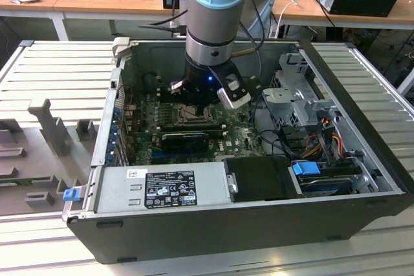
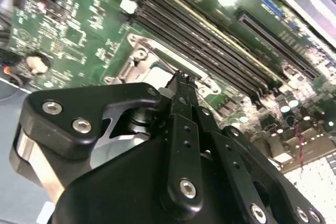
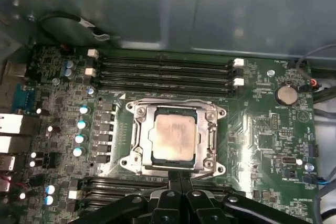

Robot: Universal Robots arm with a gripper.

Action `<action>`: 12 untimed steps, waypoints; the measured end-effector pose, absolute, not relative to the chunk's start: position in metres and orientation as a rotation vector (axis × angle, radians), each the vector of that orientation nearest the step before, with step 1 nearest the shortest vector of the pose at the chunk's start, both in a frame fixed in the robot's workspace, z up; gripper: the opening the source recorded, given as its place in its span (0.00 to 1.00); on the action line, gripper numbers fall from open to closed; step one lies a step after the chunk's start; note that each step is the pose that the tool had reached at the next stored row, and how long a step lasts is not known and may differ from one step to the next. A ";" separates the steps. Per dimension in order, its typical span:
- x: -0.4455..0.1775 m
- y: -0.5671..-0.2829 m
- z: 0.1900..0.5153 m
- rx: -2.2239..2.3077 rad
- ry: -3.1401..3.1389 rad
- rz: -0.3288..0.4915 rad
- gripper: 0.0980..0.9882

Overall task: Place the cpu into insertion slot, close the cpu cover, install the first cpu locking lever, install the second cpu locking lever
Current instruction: 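Install the second cpu locking lever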

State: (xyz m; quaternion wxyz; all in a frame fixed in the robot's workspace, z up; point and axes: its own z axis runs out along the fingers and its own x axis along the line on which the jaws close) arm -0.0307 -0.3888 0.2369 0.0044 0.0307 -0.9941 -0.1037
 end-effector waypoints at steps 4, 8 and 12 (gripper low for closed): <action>-0.035 -0.394 0.236 0.094 -3.114 -0.333 0.01; -0.044 -0.397 0.234 0.094 -3.113 -0.343 0.01; -0.056 -0.398 0.227 0.094 -3.112 -0.352 0.01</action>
